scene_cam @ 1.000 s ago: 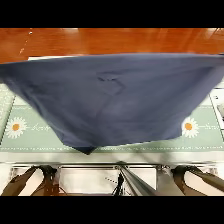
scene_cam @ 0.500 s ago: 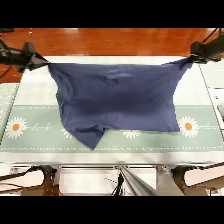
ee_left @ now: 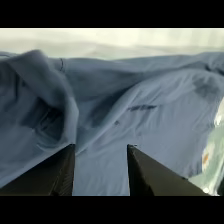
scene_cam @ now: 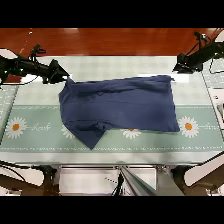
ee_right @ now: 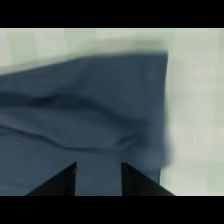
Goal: Fold the shirts.
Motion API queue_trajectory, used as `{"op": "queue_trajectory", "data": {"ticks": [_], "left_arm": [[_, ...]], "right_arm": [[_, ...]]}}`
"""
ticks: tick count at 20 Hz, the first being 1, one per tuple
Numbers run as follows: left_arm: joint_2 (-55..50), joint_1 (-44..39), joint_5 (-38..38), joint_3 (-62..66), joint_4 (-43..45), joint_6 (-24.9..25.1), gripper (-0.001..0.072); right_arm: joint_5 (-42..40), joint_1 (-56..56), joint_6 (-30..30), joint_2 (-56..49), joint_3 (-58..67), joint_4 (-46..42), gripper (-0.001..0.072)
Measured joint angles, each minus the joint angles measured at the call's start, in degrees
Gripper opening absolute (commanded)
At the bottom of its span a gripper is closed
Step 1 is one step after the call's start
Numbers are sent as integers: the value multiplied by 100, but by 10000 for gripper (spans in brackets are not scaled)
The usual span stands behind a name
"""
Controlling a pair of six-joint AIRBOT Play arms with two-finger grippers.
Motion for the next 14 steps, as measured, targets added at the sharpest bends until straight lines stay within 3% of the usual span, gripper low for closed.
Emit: {"op": "queue_trajectory", "data": {"ticks": [5,7,8,14], "left_arm": [[267,527,-1123,103,782,-114,428],[643,741,-1443,-208,1360,-109,567],[857,844,-1469,-481,1572,-70,583],[1694,1239,-1241,-2841,1648,326,583]], "right_arm": [[1082,-295,-350,481,-24,-807,421],[1360,-566,-352,769,-229,-1078,421],[1429,-723,-361,938,-442,-1130,421],[929,-1384,-614,1947,-2404,-564,421]]}}
